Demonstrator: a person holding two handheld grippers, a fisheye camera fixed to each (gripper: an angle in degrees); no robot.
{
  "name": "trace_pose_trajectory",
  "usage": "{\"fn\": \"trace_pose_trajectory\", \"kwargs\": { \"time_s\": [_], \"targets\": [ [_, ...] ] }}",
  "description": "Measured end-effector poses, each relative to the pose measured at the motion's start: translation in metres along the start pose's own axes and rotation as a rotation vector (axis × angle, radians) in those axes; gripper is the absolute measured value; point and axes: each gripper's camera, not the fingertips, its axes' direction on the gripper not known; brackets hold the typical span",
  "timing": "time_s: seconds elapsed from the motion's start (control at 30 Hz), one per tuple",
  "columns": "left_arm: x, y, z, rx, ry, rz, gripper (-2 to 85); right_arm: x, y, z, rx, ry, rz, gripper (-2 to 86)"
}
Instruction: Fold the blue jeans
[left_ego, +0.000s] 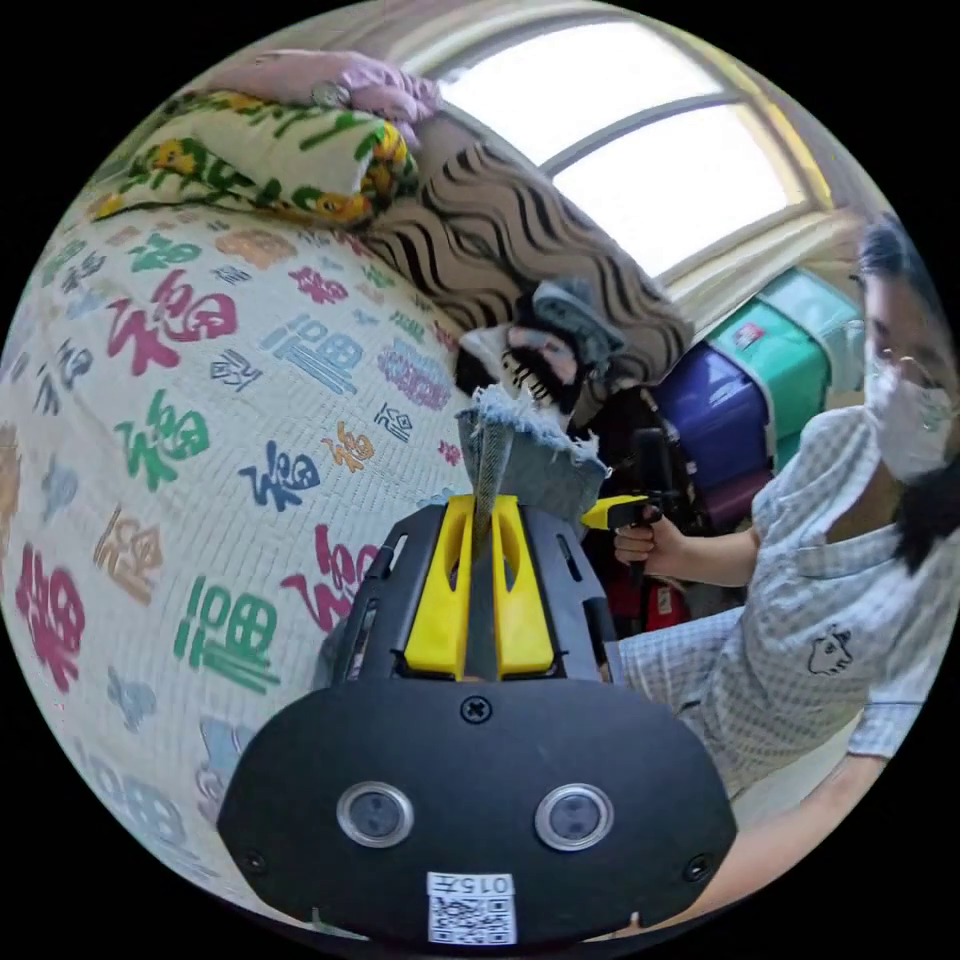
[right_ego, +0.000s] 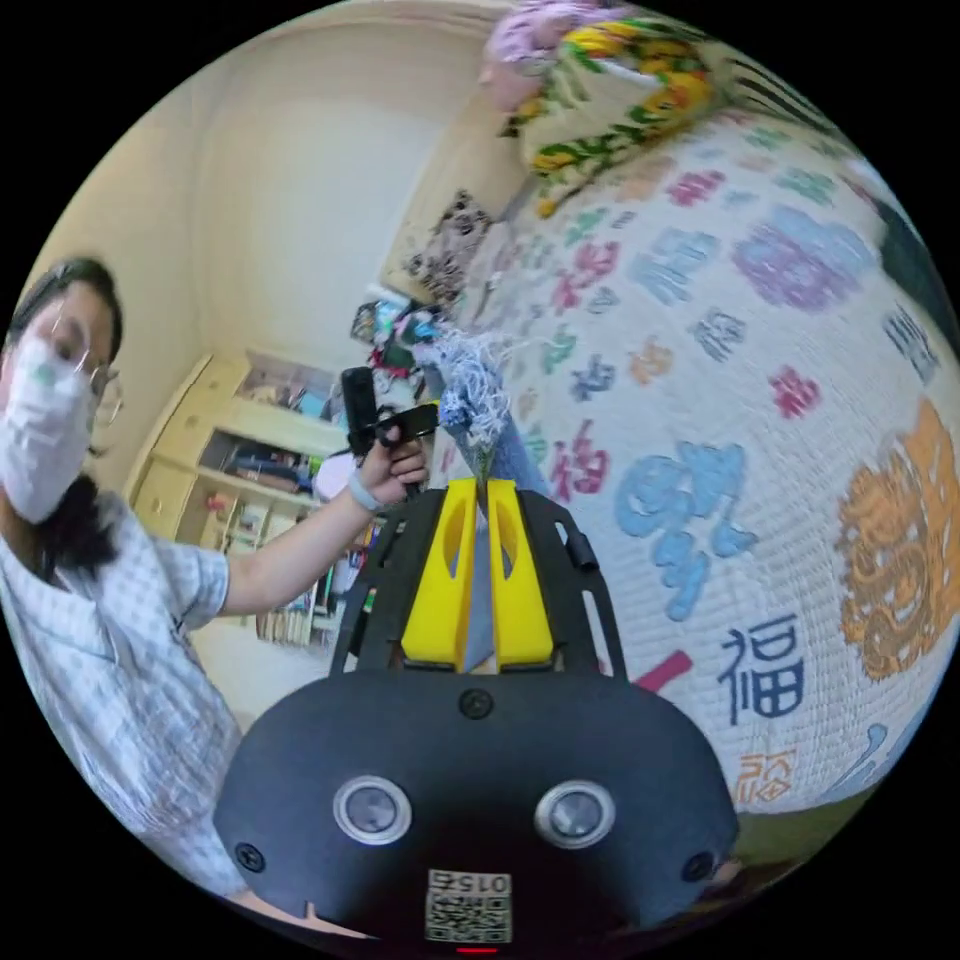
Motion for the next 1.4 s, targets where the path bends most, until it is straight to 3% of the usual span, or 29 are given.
{"fn": "trace_pose_trajectory", "kwargs": {
  "time_s": [0.23, 0.5, 0.57, 0.7, 0.73, 0.8, 0.9, 1.1, 1.17, 1.27, 1.4],
  "targets": [
    [0.036, 0.157, -0.180, 0.332, 0.054, -0.063, 0.9, -0.189, 0.031, 0.158, -0.251, -0.151, -0.410, 0.6],
    [0.067, 0.405, -0.364, 0.723, 0.067, -0.181, 3.4, -0.332, 0.121, 0.398, -0.595, -0.331, -0.590, 1.1],
    [0.066, 0.464, -0.388, 0.774, -0.013, -0.287, 4.8, -0.351, 0.146, 0.456, -0.664, -0.306, -0.620, 1.4],
    [0.057, 0.605, -0.403, 0.806, -0.174, -0.818, 7.7, -0.355, 0.223, 0.595, -0.957, -0.017, -0.730, 3.1],
    [0.059, 0.622, -0.401, 0.830, -0.164, -0.868, 8.3, -0.346, 0.244, 0.628, -1.089, 0.099, -0.724, 3.8],
    [0.079, 0.676, -0.392, 0.996, -0.099, -0.947, 9.3, -0.340, 0.259, 0.651, -1.204, 0.130, -0.709, 4.8],
    [0.110, 0.707, -0.378, 1.098, -0.117, -0.979, 10.6, -0.342, 0.256, 0.655, -1.211, 0.155, -0.745, 5.2],
    [0.135, 0.680, -0.359, 1.029, -0.183, -1.049, 13.1, -0.320, 0.204, 0.650, -1.157, 0.365, -0.655, 3.7],
    [0.140, 0.664, -0.362, 0.972, -0.317, -1.095, 10.4, -0.310, 0.189, 0.642, -1.121, 0.445, -0.628, 1.5],
    [0.142, 0.647, -0.366, 0.780, -0.468, -1.165, 8.0, -0.285, 0.157, 0.614, -1.032, 0.512, -0.474, 1.8],
    [0.144, 0.628, -0.376, 0.620, -0.490, -1.172, 8.1, -0.237, 0.121, 0.554, -0.904, 0.600, -0.193, 6.8]
  ]
}}
